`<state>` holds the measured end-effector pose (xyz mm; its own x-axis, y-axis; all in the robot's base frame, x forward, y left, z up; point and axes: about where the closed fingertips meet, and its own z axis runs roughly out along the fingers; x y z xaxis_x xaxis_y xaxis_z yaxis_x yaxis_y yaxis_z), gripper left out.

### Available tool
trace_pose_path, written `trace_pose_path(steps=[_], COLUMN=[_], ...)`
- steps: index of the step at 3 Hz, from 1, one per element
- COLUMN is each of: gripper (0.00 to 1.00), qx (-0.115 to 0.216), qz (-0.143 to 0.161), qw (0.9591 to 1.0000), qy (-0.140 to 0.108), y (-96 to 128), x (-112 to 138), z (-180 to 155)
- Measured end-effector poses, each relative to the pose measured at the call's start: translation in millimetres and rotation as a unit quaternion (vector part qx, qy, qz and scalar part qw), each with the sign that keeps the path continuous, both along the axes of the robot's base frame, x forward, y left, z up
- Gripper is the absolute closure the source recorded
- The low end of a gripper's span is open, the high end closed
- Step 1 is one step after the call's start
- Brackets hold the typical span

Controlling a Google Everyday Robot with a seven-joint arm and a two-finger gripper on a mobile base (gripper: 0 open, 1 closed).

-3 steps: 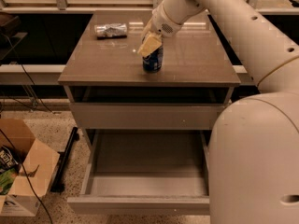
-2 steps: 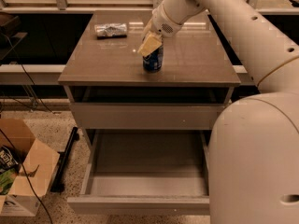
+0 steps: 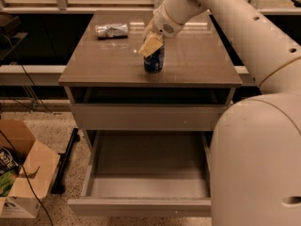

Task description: Place pepsi can into middle drawer

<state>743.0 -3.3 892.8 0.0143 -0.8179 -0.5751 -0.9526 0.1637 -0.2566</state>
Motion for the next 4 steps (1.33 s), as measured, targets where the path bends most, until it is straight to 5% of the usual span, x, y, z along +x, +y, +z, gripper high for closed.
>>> trace_pose_path(steps=[2,4], gripper=[0.0,0.0], qx=[0.0,0.047], qz=[0.0,-0.006], qw=[1.0,0.9981], qy=[0.0,0.039], y=[0.0,-12.3], x=[0.0,-30.2], z=[0.5,-14.1])
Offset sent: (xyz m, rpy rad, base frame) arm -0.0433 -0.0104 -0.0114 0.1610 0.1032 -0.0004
